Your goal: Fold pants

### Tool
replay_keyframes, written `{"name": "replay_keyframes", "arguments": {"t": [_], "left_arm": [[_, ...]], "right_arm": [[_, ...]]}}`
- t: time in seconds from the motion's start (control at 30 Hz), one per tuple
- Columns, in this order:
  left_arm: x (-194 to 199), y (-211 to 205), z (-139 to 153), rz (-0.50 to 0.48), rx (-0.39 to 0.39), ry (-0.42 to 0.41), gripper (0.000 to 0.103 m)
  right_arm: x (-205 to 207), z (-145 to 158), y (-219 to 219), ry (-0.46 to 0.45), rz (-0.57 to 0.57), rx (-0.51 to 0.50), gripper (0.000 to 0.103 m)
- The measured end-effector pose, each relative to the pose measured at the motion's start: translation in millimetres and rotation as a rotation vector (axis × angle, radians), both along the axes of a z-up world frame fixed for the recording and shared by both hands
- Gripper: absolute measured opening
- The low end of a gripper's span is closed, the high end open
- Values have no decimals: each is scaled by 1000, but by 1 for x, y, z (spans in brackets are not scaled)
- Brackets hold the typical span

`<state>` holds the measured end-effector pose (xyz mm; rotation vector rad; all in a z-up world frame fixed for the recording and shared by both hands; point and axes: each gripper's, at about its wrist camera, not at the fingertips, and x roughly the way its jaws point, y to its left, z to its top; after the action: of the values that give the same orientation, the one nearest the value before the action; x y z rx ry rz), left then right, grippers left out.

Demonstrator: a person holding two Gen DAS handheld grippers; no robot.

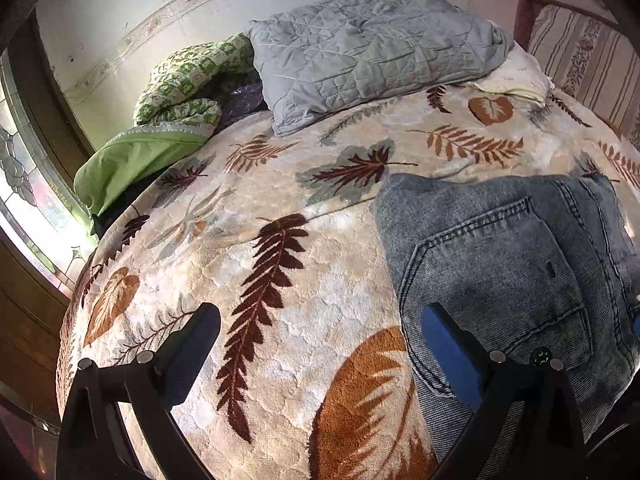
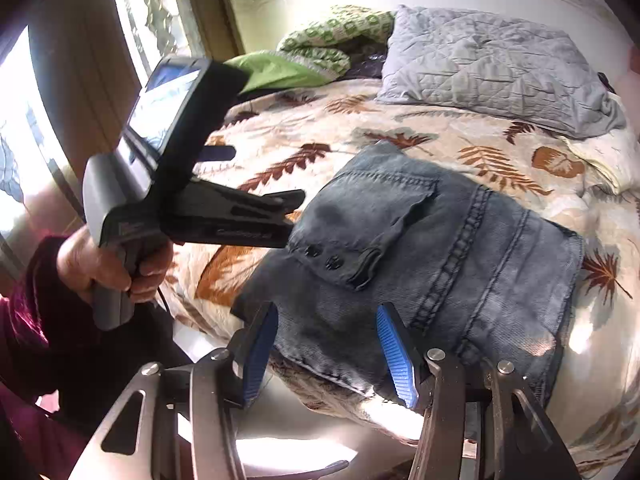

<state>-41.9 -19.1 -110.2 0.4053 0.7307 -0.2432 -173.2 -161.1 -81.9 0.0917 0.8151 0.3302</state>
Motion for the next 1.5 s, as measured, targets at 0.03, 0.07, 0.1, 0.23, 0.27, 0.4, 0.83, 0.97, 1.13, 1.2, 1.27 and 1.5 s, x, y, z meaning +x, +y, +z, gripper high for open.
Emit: {"name": "replay_keyframes", "arguments": {"t": [0.03,0.07,0.1,0.23,0.27,0.4,0.83,0.97,1.13,1.2,1.27,1.5], "left_arm": [[1,2,3,8,-15,-7,100],[2,4,6,14,-27,-10,100],[2,5,7,20,-38,-10,100],[5,7,6,29,-52,6,100],[6,6,6,30,-52,10,100],[6,7,5,22,-63,20,100],[7,4,5,10,-71,35,100],[8,2,4,10,-65,36,100],[8,-1,1,4,-52,38,100],[7,-3,0,1,-47,39,100],[7,-4,-1,-2,-40,40,100],[7,-8,-3,-11,-34,45,100]], "right_arm": [[0,6,-12,-10,-31,30,56],[2,11,-26,-18,-69,57,60],[2,14,-39,-25,-115,74,63],[14,19,-85,-8,-278,153,63],[16,19,-94,-3,-305,178,63],[25,11,-119,19,-380,247,63],[23,-4,-144,49,-449,291,63],[22,-6,-148,52,-464,283,63],[21,-9,-151,57,-469,278,63],[21,-10,-153,59,-470,281,63],[22,-11,-155,65,-470,288,63],[22,-15,-159,76,-475,320,63]]}}
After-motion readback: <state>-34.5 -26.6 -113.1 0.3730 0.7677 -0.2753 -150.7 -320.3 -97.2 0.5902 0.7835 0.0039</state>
